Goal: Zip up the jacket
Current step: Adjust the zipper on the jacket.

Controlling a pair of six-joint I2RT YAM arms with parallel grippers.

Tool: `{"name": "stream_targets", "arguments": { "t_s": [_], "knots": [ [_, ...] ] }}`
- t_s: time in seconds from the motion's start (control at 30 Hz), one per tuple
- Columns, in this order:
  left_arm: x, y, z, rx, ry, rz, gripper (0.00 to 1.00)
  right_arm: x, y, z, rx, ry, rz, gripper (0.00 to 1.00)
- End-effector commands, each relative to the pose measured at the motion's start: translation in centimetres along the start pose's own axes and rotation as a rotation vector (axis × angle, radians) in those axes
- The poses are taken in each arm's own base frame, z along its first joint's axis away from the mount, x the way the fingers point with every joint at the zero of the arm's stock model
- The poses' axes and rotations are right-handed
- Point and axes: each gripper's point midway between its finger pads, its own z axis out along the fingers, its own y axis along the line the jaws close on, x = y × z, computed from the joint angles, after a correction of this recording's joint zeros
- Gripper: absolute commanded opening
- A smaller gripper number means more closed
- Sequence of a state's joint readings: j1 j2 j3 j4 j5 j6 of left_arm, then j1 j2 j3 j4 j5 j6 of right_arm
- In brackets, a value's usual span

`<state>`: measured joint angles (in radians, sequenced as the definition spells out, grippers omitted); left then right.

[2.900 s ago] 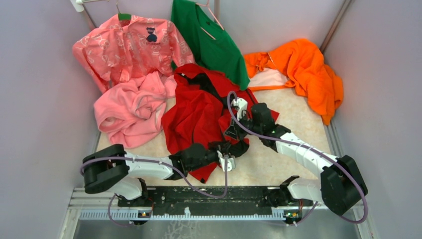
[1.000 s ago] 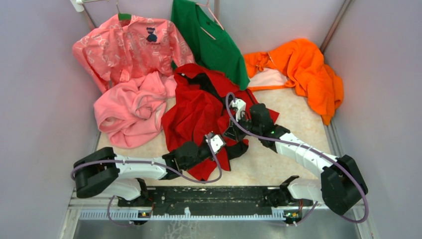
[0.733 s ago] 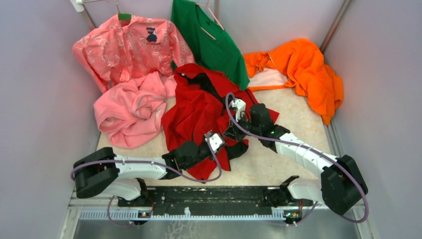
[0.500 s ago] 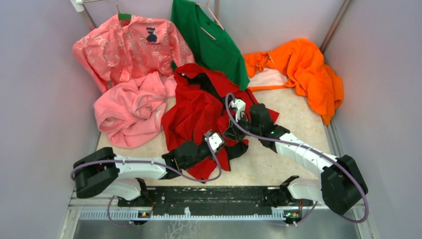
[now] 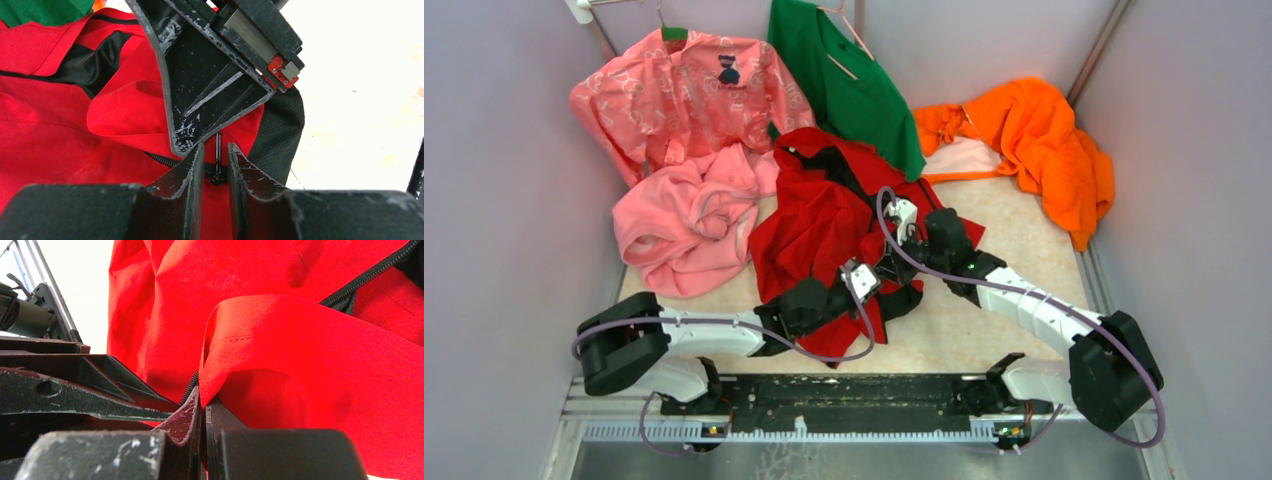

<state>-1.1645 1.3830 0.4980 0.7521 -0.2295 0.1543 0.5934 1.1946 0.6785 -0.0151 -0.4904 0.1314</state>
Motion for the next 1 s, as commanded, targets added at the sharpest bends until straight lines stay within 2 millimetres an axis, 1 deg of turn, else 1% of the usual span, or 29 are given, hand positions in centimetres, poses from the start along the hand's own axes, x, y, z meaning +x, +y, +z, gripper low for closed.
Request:
{"name": "stream_targets", "arguments": {
  "t_s": [0.0, 0.13, 0.27, 0.33, 0.37, 0.53, 0.7, 0.9, 0.97],
  "knots": [
    [-0.8, -0.4, 0.9, 0.034, 0.006, 0.031, 0.29, -1.5, 0.9, 0.1, -0.03, -0.045, -0.05, 0.0],
    [-0.5, -0.3, 1.1, 0.028, 0.042, 0.057, 0.26, -1.4, 0.9, 0.2, -0.03, -0.043, -0.05, 0.0],
    [-0.6, -0.2, 1.2, 0.027, 0.059, 0.067, 0.12, -1.4, 0.9, 0.2, -0.031, -0.04, -0.05, 0.0],
    [-1.0, -0.1, 1.1, 0.022, 0.049, 0.053, 0.03, -1.4, 0.9, 0.2, -0.03, -0.04, -0.05, 0.0],
    [-1.3, 0.0, 1.0, 0.02, 0.043, 0.041, 0.0, -1.4, 0.9, 0.2, -0.029, -0.04, -0.052, 0.0],
    [-3.1, 0.2, 0.1, 0.023, -0.021, -0.054, 0.0, -1.4, 0.6, 0.2, -0.013, -0.041, -0.061, 0.0],
    [-4.0, 0.7, -1.8, 0.053, -0.111, -0.231, 0.0, -1.6, 0.6, 0.1, -0.008, -0.048, -0.07, 0.0],
    [-4.5, 0.5, -2.9, 0.106, -0.18, -0.419, 0.0, -1.6, 1.1, 0.2, -0.035, -0.052, -0.05, 0.0],
    [-4.4, -0.2, -3.0, 0.149, -0.184, -0.46, 0.0, -1.7, 1.0, 0.2, -0.027, -0.062, -0.035, 0.0]
  ]
}}
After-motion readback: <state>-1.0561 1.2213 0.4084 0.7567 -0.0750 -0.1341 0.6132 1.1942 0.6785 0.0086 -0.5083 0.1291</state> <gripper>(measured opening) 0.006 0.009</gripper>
